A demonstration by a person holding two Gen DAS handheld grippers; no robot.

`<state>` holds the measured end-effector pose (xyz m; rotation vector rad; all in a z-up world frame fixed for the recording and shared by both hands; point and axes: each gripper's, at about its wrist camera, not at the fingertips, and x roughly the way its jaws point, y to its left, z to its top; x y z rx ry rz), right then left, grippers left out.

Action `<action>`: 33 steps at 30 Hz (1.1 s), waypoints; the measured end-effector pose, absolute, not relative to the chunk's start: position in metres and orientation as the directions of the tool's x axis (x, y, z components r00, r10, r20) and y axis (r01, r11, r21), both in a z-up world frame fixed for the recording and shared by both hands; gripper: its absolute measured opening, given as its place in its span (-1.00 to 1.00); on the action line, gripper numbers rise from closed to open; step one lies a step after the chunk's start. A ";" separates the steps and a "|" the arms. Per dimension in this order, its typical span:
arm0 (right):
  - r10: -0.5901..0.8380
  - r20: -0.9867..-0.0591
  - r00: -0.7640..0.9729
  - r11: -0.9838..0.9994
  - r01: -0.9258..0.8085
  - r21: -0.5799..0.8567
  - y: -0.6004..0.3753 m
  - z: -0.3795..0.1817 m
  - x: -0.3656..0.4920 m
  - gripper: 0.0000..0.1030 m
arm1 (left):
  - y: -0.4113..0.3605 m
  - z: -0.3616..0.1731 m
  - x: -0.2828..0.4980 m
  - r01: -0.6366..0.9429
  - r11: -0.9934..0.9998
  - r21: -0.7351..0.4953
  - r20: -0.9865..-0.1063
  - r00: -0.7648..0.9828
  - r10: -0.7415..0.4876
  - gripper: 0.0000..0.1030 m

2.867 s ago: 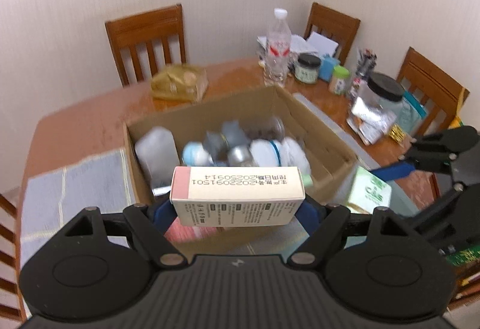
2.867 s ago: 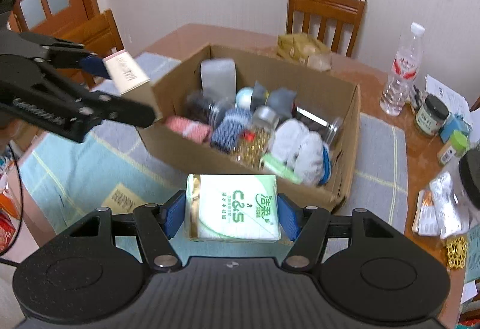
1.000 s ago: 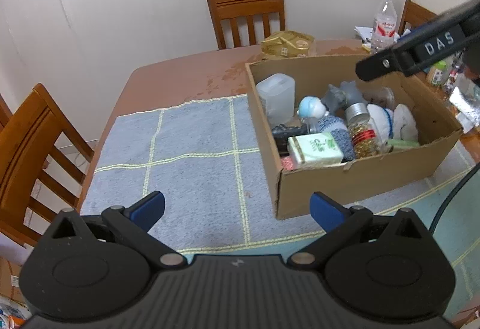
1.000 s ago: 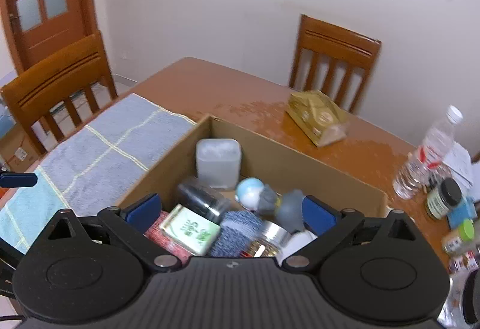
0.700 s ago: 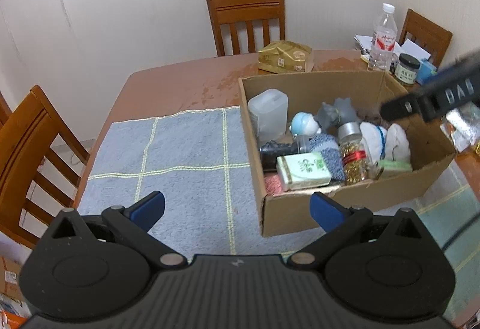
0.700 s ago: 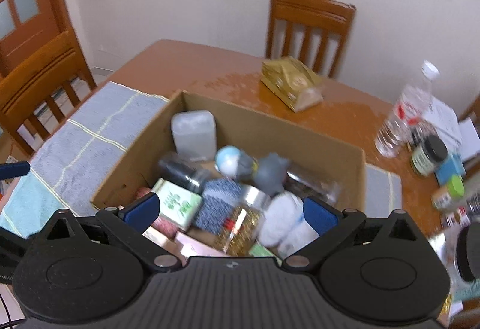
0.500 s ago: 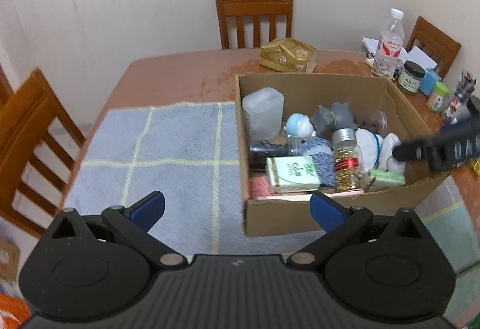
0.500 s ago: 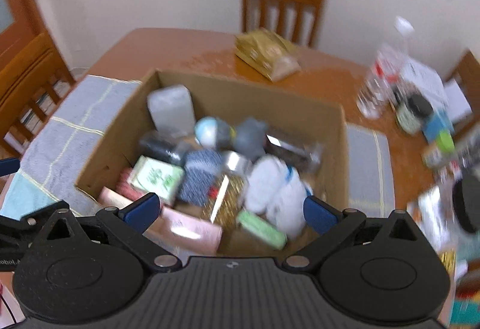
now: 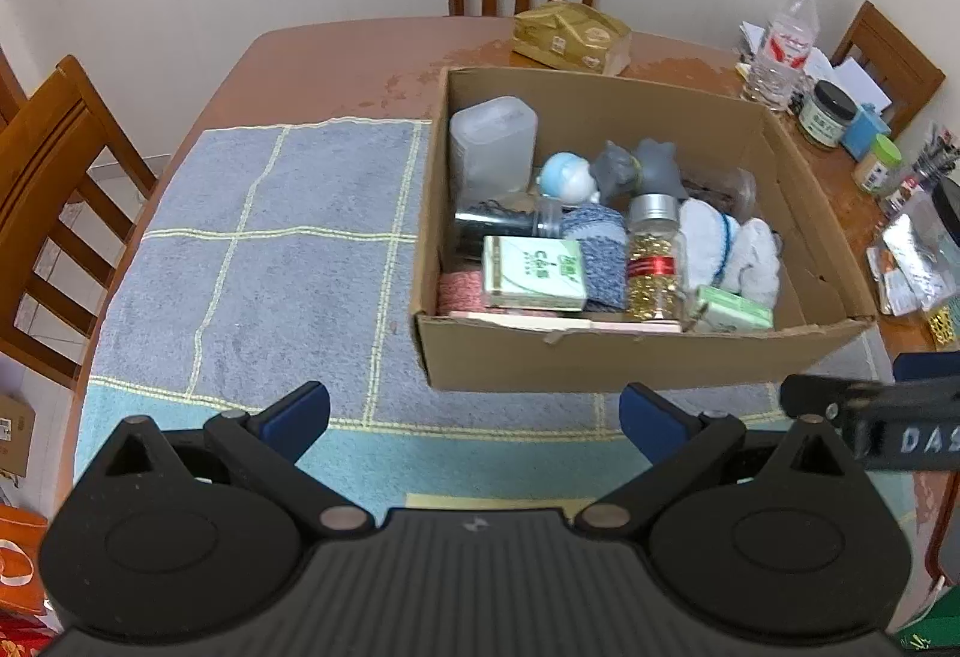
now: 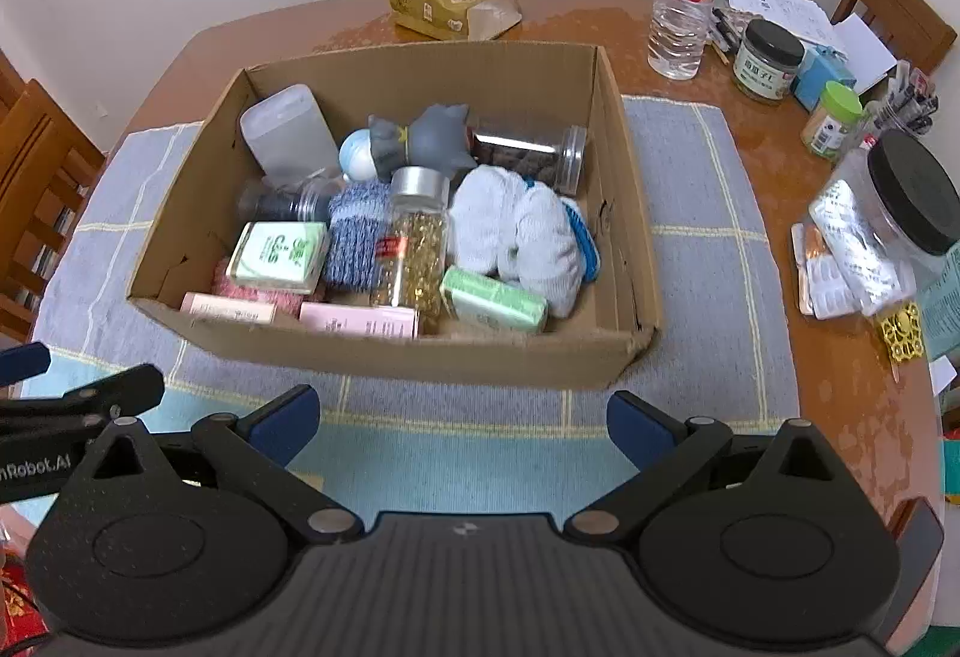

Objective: Organize objects

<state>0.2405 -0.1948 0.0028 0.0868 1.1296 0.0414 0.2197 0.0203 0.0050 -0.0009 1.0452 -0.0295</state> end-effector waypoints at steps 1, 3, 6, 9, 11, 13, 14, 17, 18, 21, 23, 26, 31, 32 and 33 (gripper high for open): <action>0.073 -0.901 0.429 0.996 0.010 0.086 -0.195 0.004 0.237 1.00 | 0.018 0.007 0.219 0.029 0.999 -0.014 -0.864 0.503 -0.027 0.99; 0.072 -0.899 0.431 0.996 0.008 0.083 -0.195 0.006 0.234 1.00 | 0.014 0.011 0.217 0.034 0.999 0.003 -0.866 0.500 -0.015 0.99; 0.079 -0.896 0.438 0.995 0.016 0.096 -0.198 0.011 0.230 1.00 | 0.007 0.015 0.216 0.043 0.999 0.032 -0.867 0.499 0.007 0.99; 0.089 -0.891 0.444 0.993 0.026 0.112 -0.202 0.015 0.227 1.00 | 0.004 0.017 0.214 0.046 0.998 0.047 -0.866 0.499 0.018 0.99; 0.088 -0.890 0.447 0.993 0.029 0.113 -0.203 0.017 0.226 1.00 | 0.004 0.020 0.213 0.048 0.998 0.037 -0.864 0.503 0.008 0.99; 0.086 -0.890 0.448 0.994 0.027 0.110 -0.203 0.018 0.225 1.00 | 0.003 0.022 0.213 0.049 0.998 0.029 -0.864 0.503 0.001 0.99; 0.087 -0.890 0.448 0.994 0.026 0.110 -0.204 0.018 0.225 1.00 | 0.003 0.023 0.212 0.050 0.998 0.025 -0.863 0.506 -0.004 0.99; 0.087 -0.888 0.451 0.994 0.023 0.109 -0.204 0.019 0.224 1.00 | 0.003 0.026 0.212 0.046 0.999 0.019 -0.861 0.509 -0.007 0.99; 0.084 -0.888 0.452 0.994 0.024 0.107 -0.204 0.020 0.223 1.00 | 0.003 0.027 0.212 0.043 0.999 0.017 -0.861 0.509 -0.007 0.99; 0.091 -0.888 0.452 0.993 0.023 0.114 -0.204 0.021 0.224 1.00 | 0.004 0.028 0.213 0.040 0.999 0.011 -0.863 0.506 -0.011 0.99; 0.087 -0.888 0.452 0.994 0.023 0.108 -0.204 0.022 0.224 1.00 | 0.005 0.029 0.213 0.039 0.999 0.008 -0.861 0.508 -0.013 0.99; 0.085 -0.888 0.452 0.994 0.022 0.107 -0.203 0.023 0.224 1.00 | 0.004 0.030 0.213 0.038 0.999 0.011 -0.860 0.510 -0.010 0.99; 0.083 -0.888 0.453 0.994 0.023 0.105 -0.203 0.024 0.226 1.00 | 0.004 0.030 0.214 0.034 0.999 0.010 -0.860 0.510 -0.008 0.99; 0.084 -0.888 0.452 0.994 0.022 0.106 -0.203 0.024 0.226 1.00 | 0.004 0.030 0.215 0.032 0.999 0.008 -0.861 0.509 -0.009 0.99; 0.086 -0.888 0.451 0.994 0.021 0.107 -0.203 0.024 0.226 1.00 | 0.005 0.030 0.215 0.031 0.999 0.006 -0.861 0.508 -0.011 0.99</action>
